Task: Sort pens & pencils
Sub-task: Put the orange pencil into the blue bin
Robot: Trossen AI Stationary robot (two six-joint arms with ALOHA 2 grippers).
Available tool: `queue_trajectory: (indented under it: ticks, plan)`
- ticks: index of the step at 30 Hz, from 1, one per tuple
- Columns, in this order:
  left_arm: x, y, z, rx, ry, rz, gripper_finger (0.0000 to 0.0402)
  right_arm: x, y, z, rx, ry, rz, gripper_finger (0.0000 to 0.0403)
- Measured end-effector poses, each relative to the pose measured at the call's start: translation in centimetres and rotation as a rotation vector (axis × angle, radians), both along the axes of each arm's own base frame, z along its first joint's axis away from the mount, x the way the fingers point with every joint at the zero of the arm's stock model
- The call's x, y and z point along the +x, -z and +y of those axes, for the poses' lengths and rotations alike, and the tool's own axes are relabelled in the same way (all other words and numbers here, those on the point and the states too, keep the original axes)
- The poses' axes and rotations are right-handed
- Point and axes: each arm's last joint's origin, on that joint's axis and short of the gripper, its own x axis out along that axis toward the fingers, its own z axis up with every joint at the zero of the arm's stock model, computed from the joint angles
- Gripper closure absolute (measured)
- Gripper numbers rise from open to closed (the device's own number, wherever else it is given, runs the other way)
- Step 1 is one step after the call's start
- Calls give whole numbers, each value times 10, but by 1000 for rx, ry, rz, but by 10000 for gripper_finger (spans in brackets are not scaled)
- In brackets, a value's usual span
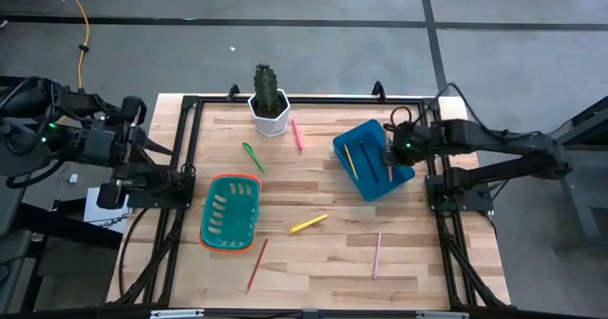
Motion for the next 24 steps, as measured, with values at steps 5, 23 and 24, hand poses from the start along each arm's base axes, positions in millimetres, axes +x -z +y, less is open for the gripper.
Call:
queue_trajectory:
  ticks: [5,23,24]
  plan:
    - [2,1,-3,4,6,7,314,5,24,-12,26,25,-39,398]
    - [3,2,-6,-5,15,17,314,35,77,-41,119,-13,-14,382]
    - [3,2,-6,-5,15,17,314,37,80,-43,123,-16,-6,375]
